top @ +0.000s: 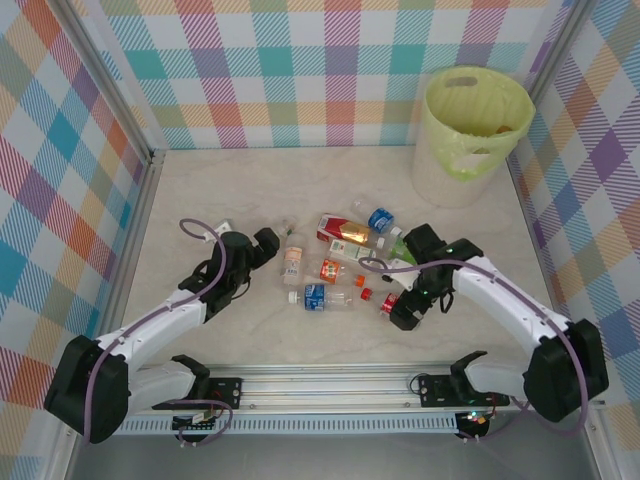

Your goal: Put the plastic bottles in the bin

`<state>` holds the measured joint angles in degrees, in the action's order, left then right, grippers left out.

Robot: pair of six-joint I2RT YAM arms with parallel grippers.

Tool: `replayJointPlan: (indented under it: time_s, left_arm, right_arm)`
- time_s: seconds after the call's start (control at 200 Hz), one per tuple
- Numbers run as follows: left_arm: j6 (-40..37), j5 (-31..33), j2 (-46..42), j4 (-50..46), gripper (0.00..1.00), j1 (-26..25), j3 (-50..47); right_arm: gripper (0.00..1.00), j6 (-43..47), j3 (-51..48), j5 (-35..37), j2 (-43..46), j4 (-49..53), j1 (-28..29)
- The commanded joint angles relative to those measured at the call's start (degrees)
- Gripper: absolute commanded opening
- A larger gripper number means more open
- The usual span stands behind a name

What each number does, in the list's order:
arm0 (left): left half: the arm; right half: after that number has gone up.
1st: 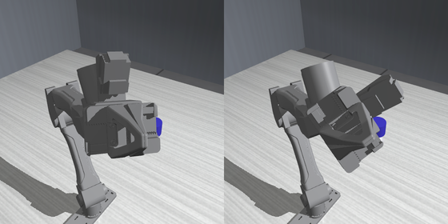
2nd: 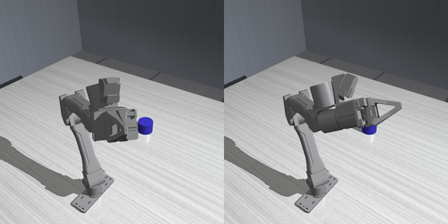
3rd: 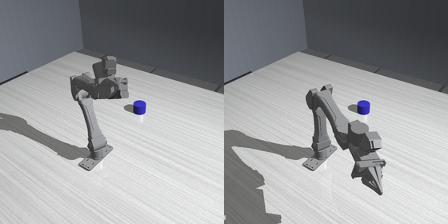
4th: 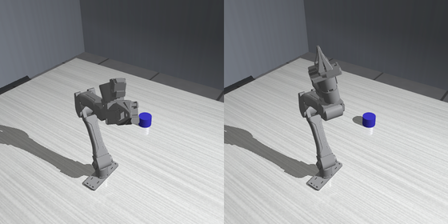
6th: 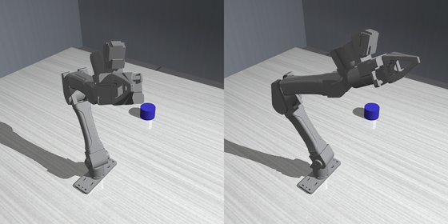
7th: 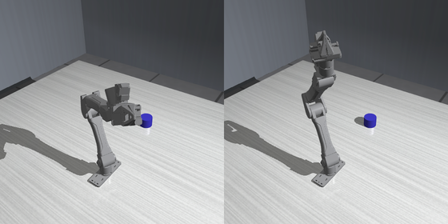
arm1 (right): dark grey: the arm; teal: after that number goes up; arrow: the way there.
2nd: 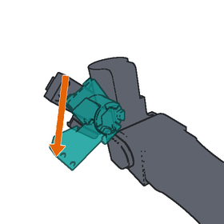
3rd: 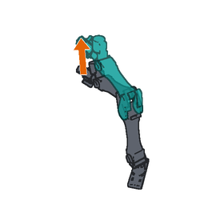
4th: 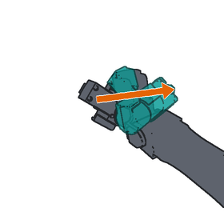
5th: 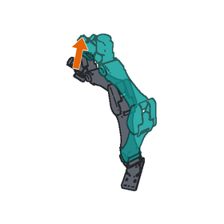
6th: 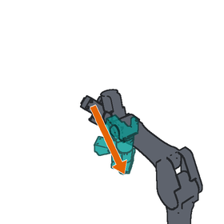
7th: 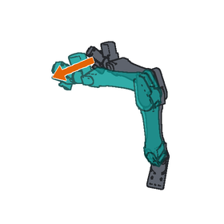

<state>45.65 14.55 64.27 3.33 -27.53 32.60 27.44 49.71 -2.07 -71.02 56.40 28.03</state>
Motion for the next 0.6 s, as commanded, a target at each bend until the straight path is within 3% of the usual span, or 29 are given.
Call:
replayJointPlan:
  time_s: [0.0,0.315,0.48,0.595]
  left_arm:
    - [0.63,0.15,0.17,0.94,1.0,0.72,1.76]
    - [0.83,0.33,0.63,-3.05,1.0,1.16,3.35]
    - [0.2,0.49,1.19,-4.89,1.0,1.51,4.58]
    - [-0.6,0.54,1.1,-3.49,1.0,1.69,4.41]
  right_arm:
    - [1.0,-2.01,-0.99,-0.32,-2.05,-7.06,0.93]
    - [1.0,0.62,-1.95,1.74,-12.01,-13.78,5.13]
    - [0.95,1.26,-3.33,3.41,-15.57,-15.14,6.67]
    - [0.8,0.89,-4.38,5.41,-15.99,-16.58,7.11]
